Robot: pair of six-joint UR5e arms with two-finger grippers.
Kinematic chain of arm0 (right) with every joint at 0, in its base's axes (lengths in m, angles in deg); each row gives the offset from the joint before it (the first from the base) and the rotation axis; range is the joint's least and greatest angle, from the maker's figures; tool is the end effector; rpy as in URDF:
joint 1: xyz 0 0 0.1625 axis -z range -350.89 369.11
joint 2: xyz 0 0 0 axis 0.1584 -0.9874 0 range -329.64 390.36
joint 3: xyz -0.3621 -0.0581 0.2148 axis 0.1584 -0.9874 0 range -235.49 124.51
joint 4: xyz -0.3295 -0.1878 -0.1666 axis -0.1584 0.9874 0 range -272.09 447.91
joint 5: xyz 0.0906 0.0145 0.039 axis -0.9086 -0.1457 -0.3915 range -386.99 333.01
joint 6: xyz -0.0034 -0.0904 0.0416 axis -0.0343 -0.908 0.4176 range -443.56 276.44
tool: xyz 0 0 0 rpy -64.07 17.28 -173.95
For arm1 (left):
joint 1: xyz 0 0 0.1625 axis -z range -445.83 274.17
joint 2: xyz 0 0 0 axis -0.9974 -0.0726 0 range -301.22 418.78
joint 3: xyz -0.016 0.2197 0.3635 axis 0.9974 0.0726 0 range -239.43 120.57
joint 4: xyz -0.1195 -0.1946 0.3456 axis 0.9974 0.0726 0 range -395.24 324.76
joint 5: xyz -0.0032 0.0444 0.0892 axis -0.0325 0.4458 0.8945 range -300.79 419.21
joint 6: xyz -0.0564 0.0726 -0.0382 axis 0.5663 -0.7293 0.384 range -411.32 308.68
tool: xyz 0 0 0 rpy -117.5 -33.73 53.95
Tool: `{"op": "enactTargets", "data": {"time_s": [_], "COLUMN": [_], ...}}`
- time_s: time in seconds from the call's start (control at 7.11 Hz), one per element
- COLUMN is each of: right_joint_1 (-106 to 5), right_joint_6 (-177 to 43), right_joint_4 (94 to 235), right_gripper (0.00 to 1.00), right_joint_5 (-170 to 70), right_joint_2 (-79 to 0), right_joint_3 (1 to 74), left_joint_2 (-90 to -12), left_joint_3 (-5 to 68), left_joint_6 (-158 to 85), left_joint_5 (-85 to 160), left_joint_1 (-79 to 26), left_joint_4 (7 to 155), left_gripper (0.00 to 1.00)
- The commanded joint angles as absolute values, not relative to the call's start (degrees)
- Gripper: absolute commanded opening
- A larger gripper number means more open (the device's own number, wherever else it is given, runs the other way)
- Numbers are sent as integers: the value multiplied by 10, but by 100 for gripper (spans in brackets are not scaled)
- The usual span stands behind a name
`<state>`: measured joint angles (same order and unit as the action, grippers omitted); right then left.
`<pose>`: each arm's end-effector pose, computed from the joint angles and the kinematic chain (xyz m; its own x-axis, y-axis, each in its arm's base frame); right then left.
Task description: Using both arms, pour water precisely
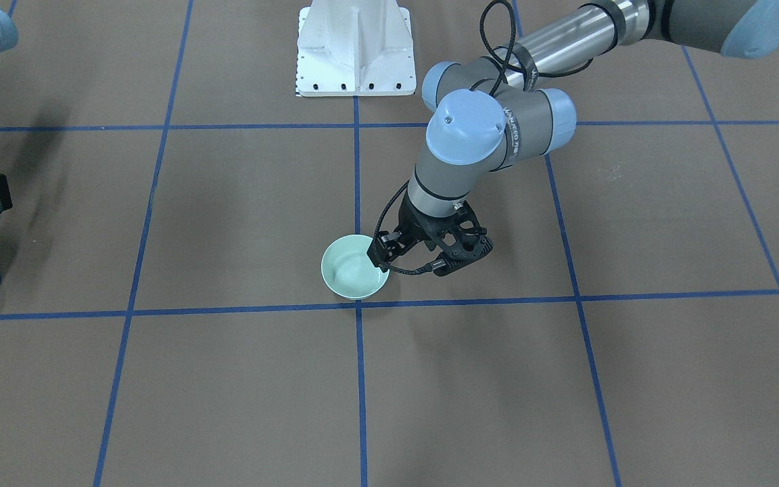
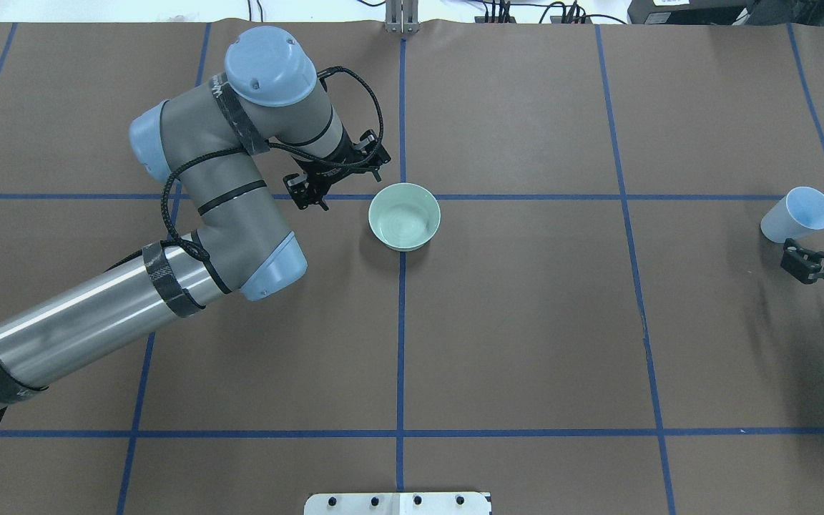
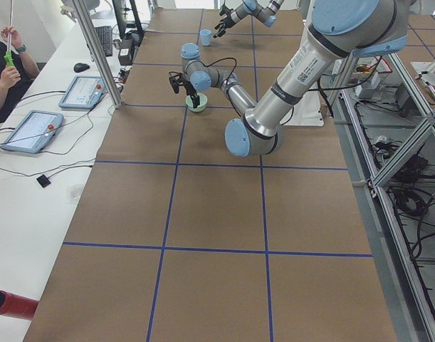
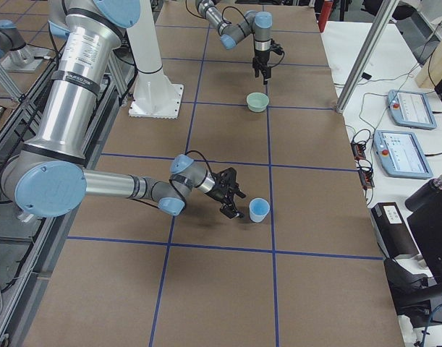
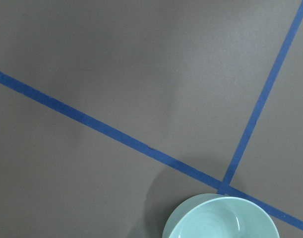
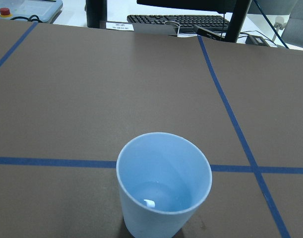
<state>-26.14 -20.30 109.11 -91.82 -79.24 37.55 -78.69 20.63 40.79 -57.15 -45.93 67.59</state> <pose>-0.1973 -0.3545 0.6510 0.8051 0.0705 0.5889 -0.4868 0.6457 0.5883 0.5232 -0.5537 0.1910 0.4775 -0.4423 -0.7592 0.3303 0.8910 -0.3114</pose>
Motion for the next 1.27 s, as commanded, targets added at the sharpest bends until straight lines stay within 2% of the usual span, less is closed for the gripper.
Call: {"op": "enactTargets", "data": {"time_s": [0.0, 1.12], "right_joint_1": [-259, -265], "right_joint_6": [-212, -267], "right_joint_4": [1065, 1030], "right_gripper": [100, 100], "right_joint_5": [-905, -904], "right_joint_2": [-767, -717], "right_joint_3": [336, 269], "left_joint_2": [-788, -788], "left_joint_3": [206, 204], "left_joint_6": [408, 408], "left_joint_5": [-572, -572], "left_joint_1": [-459, -459], "left_joint_4": [676, 676], "left_gripper": [100, 100]}}
